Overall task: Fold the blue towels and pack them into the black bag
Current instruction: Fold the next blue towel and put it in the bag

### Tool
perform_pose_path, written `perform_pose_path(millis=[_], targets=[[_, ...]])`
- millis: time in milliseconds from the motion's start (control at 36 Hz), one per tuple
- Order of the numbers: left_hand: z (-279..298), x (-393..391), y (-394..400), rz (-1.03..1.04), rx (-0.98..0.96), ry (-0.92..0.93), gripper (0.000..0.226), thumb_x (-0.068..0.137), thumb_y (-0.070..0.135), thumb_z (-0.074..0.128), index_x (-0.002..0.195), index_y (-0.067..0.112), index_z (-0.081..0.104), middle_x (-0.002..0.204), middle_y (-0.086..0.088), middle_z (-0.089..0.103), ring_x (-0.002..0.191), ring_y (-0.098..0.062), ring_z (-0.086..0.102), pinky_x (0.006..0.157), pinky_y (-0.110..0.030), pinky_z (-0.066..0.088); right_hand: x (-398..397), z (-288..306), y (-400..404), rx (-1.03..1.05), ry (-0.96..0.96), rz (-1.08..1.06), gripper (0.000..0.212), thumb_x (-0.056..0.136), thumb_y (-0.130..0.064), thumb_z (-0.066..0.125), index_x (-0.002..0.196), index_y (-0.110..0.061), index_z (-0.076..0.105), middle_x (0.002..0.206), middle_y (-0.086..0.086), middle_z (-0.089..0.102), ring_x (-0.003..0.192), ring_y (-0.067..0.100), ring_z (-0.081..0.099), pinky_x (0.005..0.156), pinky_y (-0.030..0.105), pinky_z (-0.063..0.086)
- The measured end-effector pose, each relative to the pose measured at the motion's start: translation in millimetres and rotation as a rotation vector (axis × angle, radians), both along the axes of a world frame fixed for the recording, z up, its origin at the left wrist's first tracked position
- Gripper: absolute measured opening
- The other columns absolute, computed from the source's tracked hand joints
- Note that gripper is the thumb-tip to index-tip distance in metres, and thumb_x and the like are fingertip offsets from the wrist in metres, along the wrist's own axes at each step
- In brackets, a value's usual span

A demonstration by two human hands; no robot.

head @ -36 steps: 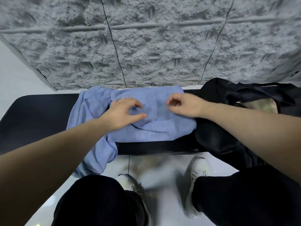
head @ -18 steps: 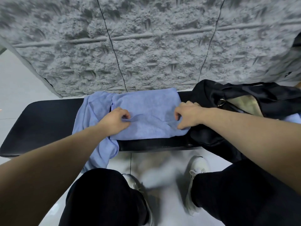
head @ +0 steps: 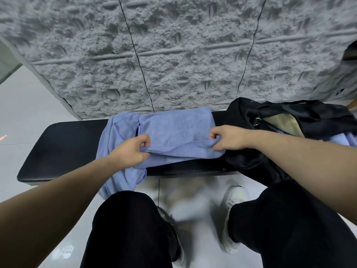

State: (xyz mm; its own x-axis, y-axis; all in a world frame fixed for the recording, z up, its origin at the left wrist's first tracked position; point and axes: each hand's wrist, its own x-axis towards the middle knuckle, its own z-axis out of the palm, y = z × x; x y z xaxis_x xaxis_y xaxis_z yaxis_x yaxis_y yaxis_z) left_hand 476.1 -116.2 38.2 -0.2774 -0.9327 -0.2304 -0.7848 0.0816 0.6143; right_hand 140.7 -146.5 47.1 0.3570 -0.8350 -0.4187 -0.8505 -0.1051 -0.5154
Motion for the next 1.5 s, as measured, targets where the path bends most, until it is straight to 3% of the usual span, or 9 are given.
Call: perform_pose_path(millis=[222,278,361,472,639,833,1000,1250,1500], targets=[[17,4,32,-0.049,0.041,-0.111,0.034,0.082,0.001,0.053,0.070,0.024,0.032,0.059,0.015,0.040,0.059,-0.005,0.037,0.061,-0.029,0.032,-19,16,42,-0.059,-0.063,-0.007,0.015,0.086,-0.020,0.069,0.090,-0.034,0.064,0.081,-0.011,0.063,0.076,0.009,0.057,0.076,0.028,0.046],[21,5,40,-0.076,0.073,-0.105,0.033,0.085,0.003,0.054,0.071,0.025,0.033,0.073,0.021,0.057,0.085,0.007,0.059,0.070,-0.029,0.042,-21,21,53,-0.089,0.000,0.028,0.013,0.089,-0.023,0.066,0.081,-0.033,0.064,0.080,-0.007,0.065,0.081,0.014,0.060,0.078,0.033,0.048],[26,5,51,-0.109,0.092,-0.125,0.030,0.088,0.005,0.057,0.072,0.020,0.036,0.098,0.013,0.071,0.107,0.012,0.058,0.085,-0.030,0.049,-23,24,71,-0.085,0.043,0.054,0.006,0.091,-0.026,0.064,0.088,-0.025,0.068,0.085,-0.001,0.068,0.085,0.019,0.062,0.081,0.037,0.049],[37,0,66,-0.107,0.105,-0.156,0.031,0.085,0.006,0.061,0.071,0.020,0.037,0.065,0.008,0.040,0.060,-0.009,0.037,0.066,-0.031,0.035,-26,25,90,-0.068,0.029,0.067,0.019,0.093,-0.029,0.059,0.084,-0.013,0.063,0.077,0.004,0.062,0.073,0.020,0.054,0.071,0.036,0.045],[40,1,80,-0.023,0.083,-0.114,0.014,0.090,0.019,0.064,0.089,0.026,0.052,0.067,0.007,0.047,0.059,-0.013,0.042,0.061,-0.026,0.038,-31,26,105,-0.075,-0.016,-0.003,0.011,0.096,-0.033,0.055,0.086,-0.028,0.057,0.081,-0.007,0.060,0.074,0.012,0.053,0.070,0.030,0.043],[39,-6,73,0.141,0.007,0.007,0.005,0.095,0.021,0.061,0.096,0.023,0.066,0.103,-0.007,0.069,0.098,-0.025,0.063,0.087,-0.036,0.050,-21,23,99,-0.002,-0.090,-0.136,0.013,0.100,-0.030,0.049,0.097,-0.018,0.053,0.078,0.004,0.058,0.065,0.023,0.064,0.073,0.040,0.055],[29,-14,50,0.282,-0.050,0.067,0.017,0.098,0.023,0.057,0.108,0.013,0.066,0.107,-0.014,0.068,0.094,-0.025,0.060,0.078,-0.031,0.045,-10,23,72,-0.127,-0.008,-0.219,0.015,0.099,-0.026,0.046,0.099,-0.014,0.056,0.085,0.008,0.064,0.065,0.027,0.070,0.059,0.031,0.049],[12,-29,-3,0.374,-0.128,0.058,0.008,0.100,0.019,0.052,0.103,0.015,0.059,0.091,-0.002,0.060,0.076,-0.015,0.053,0.054,-0.016,0.037,1,19,12,-0.436,0.428,-0.057,0.021,0.094,-0.017,0.046,0.111,-0.020,0.059,0.105,0.007,0.065,0.089,0.030,0.057,0.065,0.033,0.038],[-12,-29,-46,0.377,-0.141,-0.024,0.012,0.100,0.015,0.050,0.090,0.010,0.055,0.075,-0.005,0.054,0.080,-0.024,0.051,0.069,-0.043,0.041,19,8,-31,-0.332,0.631,-0.024,0.029,0.087,-0.001,0.047,0.110,-0.014,0.058,0.090,0.004,0.050,0.081,0.027,0.049,0.064,0.032,0.039]])
